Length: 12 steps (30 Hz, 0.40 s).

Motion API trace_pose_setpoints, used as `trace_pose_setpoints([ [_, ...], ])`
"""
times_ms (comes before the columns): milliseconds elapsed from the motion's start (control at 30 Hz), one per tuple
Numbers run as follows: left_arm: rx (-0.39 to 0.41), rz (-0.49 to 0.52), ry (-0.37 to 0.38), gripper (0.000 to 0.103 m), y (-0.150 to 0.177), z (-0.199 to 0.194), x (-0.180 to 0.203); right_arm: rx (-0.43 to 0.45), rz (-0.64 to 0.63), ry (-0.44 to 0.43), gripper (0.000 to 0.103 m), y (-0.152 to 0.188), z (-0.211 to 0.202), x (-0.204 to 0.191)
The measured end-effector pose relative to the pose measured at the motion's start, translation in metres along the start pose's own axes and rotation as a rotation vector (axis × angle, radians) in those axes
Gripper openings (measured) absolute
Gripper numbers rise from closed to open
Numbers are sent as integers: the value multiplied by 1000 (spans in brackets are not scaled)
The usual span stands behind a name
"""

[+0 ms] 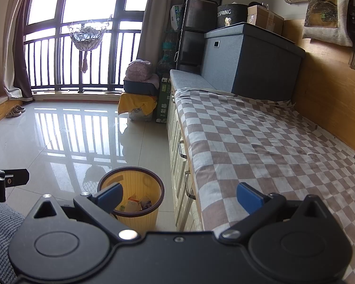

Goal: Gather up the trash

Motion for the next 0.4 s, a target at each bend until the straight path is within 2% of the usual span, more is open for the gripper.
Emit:
trace_pose_setpoints([
  [400,3,1,2,103,1,0,-1,0,0,0,103,0,0,0],
])
Point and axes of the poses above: each gripper's, at about its wrist camera, not at the fingertips, and z roughly the way its jaws point, x to its right, y to its underside, the point moved 7 cm from there along z, roughly the way its jaws point, and after that the axes turned 10 degrees about -z, right-handed, at the moved point
